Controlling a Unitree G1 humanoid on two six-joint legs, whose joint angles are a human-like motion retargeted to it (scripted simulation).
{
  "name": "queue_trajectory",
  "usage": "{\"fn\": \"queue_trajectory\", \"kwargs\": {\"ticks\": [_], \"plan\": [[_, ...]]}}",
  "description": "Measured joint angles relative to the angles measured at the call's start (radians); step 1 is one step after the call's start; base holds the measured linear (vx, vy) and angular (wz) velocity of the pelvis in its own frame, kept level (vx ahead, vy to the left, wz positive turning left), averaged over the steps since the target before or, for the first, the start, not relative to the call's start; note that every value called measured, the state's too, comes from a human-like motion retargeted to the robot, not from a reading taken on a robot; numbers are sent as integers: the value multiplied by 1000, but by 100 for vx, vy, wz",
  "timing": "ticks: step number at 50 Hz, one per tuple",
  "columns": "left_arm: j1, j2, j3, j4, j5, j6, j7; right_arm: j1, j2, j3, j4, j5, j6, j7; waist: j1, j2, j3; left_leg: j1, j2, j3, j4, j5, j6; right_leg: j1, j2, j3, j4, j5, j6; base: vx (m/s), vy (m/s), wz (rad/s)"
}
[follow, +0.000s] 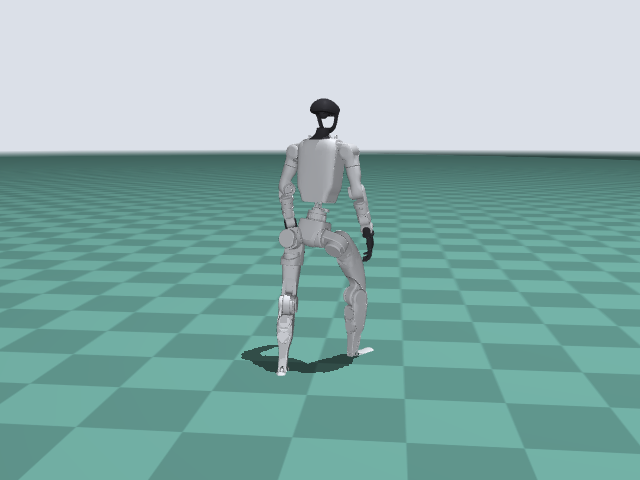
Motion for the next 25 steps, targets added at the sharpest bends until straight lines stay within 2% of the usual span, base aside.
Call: {"fn": "queue_trajectory", "kwargs": {"ticks": [5, 8, 10, 13, 15, 17, 20, 23, 25], "plan": [[-19, -16, 28, -22, -44, -11, 24, 10, -6, -7, 11, 16, -8, 4, -11, -19, -36, 20, 5, -40, 79, 14, 0, -36, -10, 47, 140, -34, -33, 42, -19, 9], [-11, -18, 46, -53, -76, -11, 34, 15, -15, -9, 4, 18, -9, -1, -16, -29, -40, -5, 69, -1, 308, 54, -11, 9, -2, 71, 185, -75, -65, 46, -24, 10], [-2, -10, 56, -79, -94, -7, 39, 12, -21, -8, -6, 17, -10, -5, -14, -25, -25, -82, 180, 24, 631, 48, -5, 72, 25, 63, 186, -107, -96, 40, -26, 0], [8, 4, 68, -116, -94, 1, 42, -3, -27, -8, -30, 9, -12, -15, 14, 35, -3, -268, 428, -16, 1139, 86, 18, 153, 137, 5, 158, -136, -156, 34, -26, -26], [9, 8, 72, -140, -82, 7, 41, -22, -37, -7, -44, 1, -13, -27, 49, 80, 1, -390, 556, -66, 1358, 92, 40, 203, 223, -26, 108, -138, -186, 38, -22, -48], [11, 6, 76, -160, -66, 12, 38, -45, -46, -7, -52, -5, -12, -41, 92, 109, 4, -501, 620, -112, 1483, 50, 56, 256, 290, -32, 49, -135, -199, 42, -14, -56], [24, 1, 86, -187, -50, 15, 31, -81, -54, -13, -64, -12, -10, -58, 155, 123, 8, -649, 640, -146, 1546, -41, 66, 333, 349, -15, -24, -138, -202, 45, -5, -47], [52, -1, 102, -208, -52, 15, 28, -119, -55, -25, -78, -9, -8, -67, 202, 113, 15, -765, 603, -147, 1454, -102, 55, 419, 369, 14, -101, -148, -191, 50, 2, -30], [76, 1, 114, -215, -61, 11, 24, -143, -53, -32, -84, -4, -10, -69, 217, 92, 25, -813, 550, -133, 1329, -106, 37, 482, 355, 34, -151, -162, -182, 53, 6, -11]]}}
